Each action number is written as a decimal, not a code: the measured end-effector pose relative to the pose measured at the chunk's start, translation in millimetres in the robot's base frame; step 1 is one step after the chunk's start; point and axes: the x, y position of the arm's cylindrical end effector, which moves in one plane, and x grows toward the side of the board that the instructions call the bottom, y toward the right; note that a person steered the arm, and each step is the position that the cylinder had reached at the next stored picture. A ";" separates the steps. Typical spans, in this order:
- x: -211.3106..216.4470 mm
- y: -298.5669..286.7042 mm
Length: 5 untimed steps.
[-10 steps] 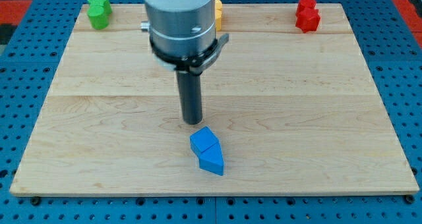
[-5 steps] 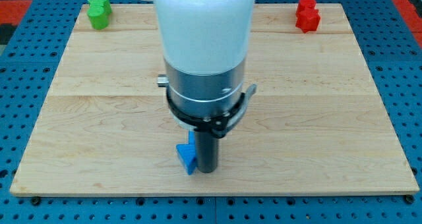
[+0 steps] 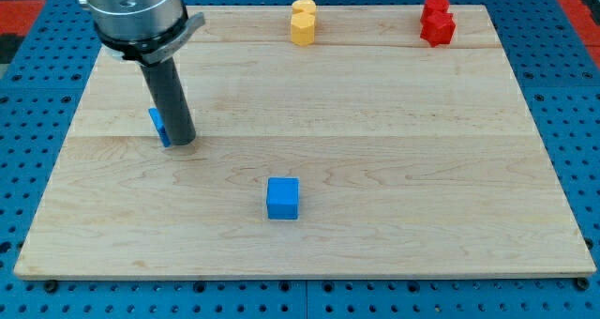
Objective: Move the triangle to the left center
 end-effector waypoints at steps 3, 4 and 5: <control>-49.2 -11.1; -47.6 -35.7; -47.6 -57.0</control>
